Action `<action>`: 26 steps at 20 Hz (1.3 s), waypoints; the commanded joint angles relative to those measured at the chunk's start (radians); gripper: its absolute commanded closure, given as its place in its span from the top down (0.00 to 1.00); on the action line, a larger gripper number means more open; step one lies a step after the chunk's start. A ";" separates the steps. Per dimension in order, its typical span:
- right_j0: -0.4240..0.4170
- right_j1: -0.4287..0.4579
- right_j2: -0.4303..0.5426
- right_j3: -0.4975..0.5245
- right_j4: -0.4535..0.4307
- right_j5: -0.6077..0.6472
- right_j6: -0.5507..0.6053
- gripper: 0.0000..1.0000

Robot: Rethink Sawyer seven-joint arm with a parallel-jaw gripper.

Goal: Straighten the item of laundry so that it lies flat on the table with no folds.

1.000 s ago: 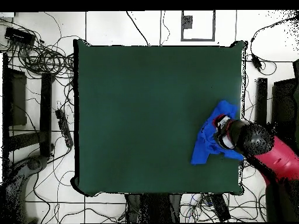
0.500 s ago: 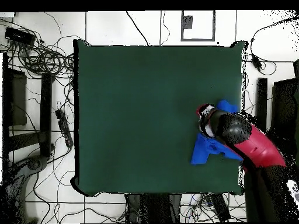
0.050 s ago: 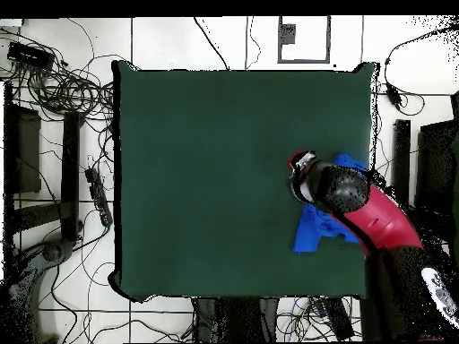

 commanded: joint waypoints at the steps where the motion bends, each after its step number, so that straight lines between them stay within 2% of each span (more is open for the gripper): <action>1: 0.058 0.270 -0.051 -0.013 -0.039 -0.088 0.161 1.00; 3: 0.063 0.328 -0.071 -0.063 -0.050 -0.009 0.125 1.00; 6: 0.117 0.359 -0.140 -0.104 -0.059 0.006 0.151 1.00; 15: 0.132 0.372 -0.142 -0.027 0.014 0.031 0.204 1.00; 18: 0.151 0.344 -0.168 0.006 0.013 0.058 0.212 1.00; 26: 0.171 0.185 -0.219 0.046 -0.017 0.282 0.150 1.00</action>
